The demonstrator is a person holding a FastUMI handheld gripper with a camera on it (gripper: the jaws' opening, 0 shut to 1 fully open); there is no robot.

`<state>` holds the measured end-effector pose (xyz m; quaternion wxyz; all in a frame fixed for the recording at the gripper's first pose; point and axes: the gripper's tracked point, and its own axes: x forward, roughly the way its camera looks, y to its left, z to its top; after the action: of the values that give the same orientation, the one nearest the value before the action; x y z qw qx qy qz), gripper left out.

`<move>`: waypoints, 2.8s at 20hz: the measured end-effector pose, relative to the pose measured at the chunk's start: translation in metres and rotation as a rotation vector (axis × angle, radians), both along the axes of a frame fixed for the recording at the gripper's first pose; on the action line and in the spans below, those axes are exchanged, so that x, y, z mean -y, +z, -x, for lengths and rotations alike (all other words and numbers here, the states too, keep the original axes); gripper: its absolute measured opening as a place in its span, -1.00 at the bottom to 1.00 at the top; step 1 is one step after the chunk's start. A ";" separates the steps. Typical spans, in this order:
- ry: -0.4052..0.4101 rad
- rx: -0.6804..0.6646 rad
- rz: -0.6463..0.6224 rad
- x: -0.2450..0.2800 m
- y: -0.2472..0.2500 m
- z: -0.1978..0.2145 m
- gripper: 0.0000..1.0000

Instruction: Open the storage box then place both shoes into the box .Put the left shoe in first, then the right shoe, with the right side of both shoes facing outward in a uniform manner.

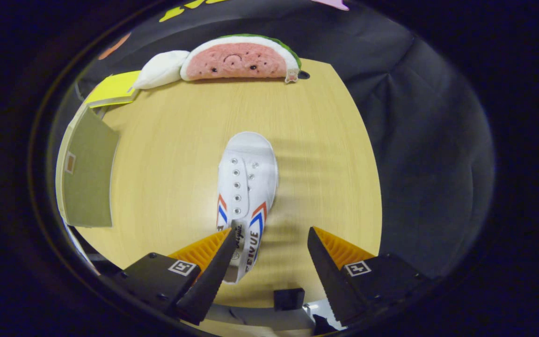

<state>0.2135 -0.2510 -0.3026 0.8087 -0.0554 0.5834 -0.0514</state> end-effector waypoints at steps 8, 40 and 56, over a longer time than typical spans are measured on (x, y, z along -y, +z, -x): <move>-0.015 -0.109 -0.038 0.003 -0.045 -0.015 0.95; 0.030 0.235 -0.249 -0.105 0.066 -0.005 -0.82; 0.218 0.470 -0.280 -0.340 0.149 0.026 -0.83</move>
<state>0.1871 0.0889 -0.1532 0.9221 0.0081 0.3723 0.1054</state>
